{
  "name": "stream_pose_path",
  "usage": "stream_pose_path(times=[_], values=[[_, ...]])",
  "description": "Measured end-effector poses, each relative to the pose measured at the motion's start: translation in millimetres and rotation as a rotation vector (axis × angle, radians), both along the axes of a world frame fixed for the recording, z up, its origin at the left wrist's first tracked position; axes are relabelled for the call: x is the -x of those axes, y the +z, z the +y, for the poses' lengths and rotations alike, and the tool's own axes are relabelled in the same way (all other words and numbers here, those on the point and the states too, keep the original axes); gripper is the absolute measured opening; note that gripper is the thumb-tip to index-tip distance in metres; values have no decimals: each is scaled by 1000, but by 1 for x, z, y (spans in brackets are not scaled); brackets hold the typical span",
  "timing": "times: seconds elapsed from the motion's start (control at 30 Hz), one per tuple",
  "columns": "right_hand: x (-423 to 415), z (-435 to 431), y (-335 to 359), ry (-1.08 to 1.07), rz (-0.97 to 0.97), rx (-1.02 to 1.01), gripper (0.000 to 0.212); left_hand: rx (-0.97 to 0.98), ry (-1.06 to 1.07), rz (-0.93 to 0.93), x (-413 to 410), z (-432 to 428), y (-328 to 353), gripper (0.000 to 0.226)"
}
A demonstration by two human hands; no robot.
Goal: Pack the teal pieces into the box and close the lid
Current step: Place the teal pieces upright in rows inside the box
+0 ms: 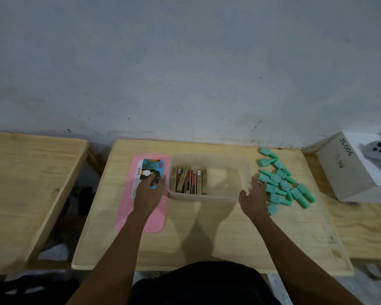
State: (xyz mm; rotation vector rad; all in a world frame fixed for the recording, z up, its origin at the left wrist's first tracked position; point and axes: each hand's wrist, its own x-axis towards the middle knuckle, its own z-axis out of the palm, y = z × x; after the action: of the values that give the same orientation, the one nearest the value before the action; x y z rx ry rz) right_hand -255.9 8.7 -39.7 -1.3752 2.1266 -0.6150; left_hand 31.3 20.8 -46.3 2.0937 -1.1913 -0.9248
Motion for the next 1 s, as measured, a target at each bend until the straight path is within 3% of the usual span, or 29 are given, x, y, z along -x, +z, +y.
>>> stream_pose_path(times=[0.07, 0.2, 0.3, 0.4, 0.5, 0.6, 0.73, 0.87, 1.0], values=[[5, 1, -6, -9, -48, 21, 58, 19, -134, 99, 17, 0, -3, 39], [25, 6, -10, -24, -184, 56, 46, 83, -80, 45, 26, -3, -14, 23], [49, 17, -10, -135, -199, 116, 36, 91, -30, -13, 31, -2, -12, 31], [80, 34, -17, -266, -123, 125, 30, 277, 44, -214, 47, -1, 0, 41], [105, 50, -25, -307, -73, 46, 27, 462, -126, -329, 77, -9, 22, 30], [118, 59, -29, -234, -31, -3, 26, 537, -449, -199, 122, -20, 34, 19], [131, 59, -30, -171, 18, -86, 27, 402, -831, -113, 187, -31, 46, 18], [149, 51, -31, -139, 90, -55, 26, 283, -993, -178, 242, -47, 48, 23], [169, 34, -34, -23, 203, -66, 31, -27, -1084, -326, 290, -51, 29, 35]])
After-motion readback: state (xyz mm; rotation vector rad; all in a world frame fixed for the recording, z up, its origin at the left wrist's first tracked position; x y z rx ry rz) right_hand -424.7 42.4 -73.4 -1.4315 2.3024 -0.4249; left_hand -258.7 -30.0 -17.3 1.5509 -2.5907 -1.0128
